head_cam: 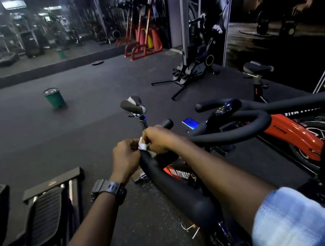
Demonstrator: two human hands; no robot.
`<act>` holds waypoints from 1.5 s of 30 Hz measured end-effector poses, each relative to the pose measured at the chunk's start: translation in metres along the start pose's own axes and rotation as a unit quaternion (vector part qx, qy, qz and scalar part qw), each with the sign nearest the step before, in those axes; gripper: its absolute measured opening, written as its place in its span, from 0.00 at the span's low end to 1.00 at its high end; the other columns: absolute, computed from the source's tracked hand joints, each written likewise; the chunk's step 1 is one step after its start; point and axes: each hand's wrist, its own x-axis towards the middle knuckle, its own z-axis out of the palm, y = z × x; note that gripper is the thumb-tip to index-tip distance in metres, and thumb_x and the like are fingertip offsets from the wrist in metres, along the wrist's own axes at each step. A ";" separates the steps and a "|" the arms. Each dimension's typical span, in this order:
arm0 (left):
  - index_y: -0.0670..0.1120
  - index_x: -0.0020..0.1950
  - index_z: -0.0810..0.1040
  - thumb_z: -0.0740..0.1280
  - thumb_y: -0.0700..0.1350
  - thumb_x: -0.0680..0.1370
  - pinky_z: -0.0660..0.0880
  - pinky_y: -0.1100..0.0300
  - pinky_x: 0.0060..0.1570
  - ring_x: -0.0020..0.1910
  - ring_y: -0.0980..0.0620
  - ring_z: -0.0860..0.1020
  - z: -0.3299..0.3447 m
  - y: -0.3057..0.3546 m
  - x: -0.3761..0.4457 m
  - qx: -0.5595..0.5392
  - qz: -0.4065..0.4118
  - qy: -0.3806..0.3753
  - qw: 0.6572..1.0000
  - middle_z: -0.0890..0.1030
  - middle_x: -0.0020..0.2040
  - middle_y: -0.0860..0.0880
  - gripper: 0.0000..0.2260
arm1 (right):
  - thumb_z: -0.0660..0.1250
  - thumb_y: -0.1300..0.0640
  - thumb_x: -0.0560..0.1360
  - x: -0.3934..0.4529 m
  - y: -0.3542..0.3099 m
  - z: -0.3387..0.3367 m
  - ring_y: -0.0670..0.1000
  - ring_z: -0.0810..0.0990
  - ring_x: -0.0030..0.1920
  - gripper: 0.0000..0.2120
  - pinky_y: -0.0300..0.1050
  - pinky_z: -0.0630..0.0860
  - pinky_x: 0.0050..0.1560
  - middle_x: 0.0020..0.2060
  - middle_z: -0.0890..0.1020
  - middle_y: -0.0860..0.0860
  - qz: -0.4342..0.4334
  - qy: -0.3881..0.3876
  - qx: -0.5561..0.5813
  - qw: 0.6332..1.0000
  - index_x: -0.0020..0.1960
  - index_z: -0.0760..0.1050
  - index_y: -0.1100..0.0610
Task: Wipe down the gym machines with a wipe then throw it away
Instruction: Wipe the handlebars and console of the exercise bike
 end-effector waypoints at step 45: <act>0.51 0.50 0.81 0.72 0.37 0.72 0.79 0.56 0.55 0.48 0.60 0.83 -0.001 0.044 -0.038 0.107 0.036 -0.052 0.992 0.86 0.44 0.57 0.11 | 0.65 0.65 0.74 -0.086 0.067 0.057 0.58 0.77 0.55 0.19 0.50 0.77 0.55 0.59 0.78 0.58 -0.145 0.339 -0.178 0.912 0.65 0.74 0.65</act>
